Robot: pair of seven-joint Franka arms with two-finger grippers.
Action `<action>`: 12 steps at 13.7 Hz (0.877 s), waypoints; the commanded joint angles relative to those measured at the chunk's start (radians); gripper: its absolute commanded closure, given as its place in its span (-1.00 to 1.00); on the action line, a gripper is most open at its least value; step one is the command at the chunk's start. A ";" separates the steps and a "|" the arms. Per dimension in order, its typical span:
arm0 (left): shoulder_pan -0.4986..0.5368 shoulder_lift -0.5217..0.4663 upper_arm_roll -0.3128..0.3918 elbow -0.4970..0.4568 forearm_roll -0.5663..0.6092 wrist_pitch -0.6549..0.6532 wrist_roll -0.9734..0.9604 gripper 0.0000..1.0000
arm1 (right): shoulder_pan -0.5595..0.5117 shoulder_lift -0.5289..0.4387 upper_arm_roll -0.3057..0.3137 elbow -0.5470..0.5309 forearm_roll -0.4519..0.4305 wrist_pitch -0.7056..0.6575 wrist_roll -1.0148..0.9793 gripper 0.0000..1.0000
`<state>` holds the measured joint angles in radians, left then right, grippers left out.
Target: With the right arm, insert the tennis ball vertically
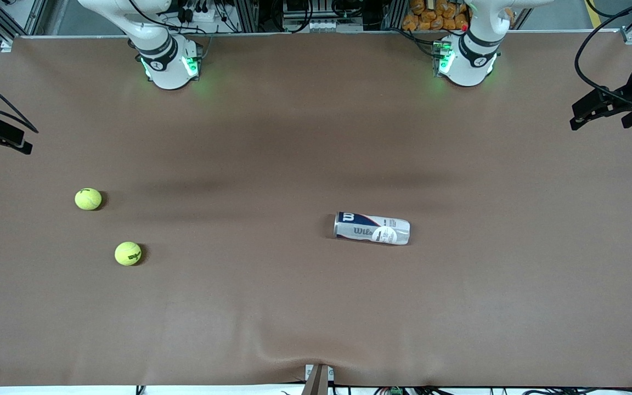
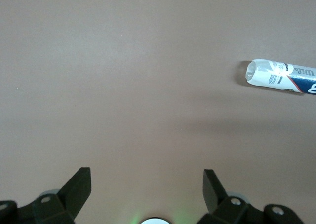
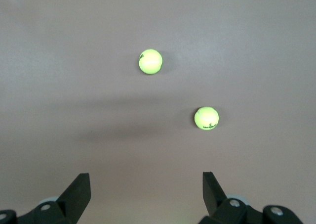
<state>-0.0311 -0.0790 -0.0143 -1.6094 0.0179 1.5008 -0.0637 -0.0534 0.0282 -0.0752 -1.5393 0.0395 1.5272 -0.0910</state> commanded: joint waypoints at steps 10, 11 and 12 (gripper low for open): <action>-0.010 0.021 -0.010 0.026 0.004 -0.010 0.012 -1.00 | 0.001 0.010 0.009 0.013 0.007 0.031 -0.013 -1.00; -0.015 0.025 -0.012 0.023 0.004 -0.010 0.012 -1.00 | 0.003 0.010 0.009 0.011 0.005 0.031 -0.012 -1.00; -0.026 0.054 -0.015 0.023 0.004 -0.010 0.018 -1.00 | 0.000 0.010 0.009 0.008 0.003 0.028 -0.013 -1.00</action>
<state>-0.0413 -0.0677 -0.0252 -1.6083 0.0179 1.5004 -0.0606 -0.0499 0.0376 -0.0677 -1.5388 0.0398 1.5597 -0.0927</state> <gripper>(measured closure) 0.000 0.000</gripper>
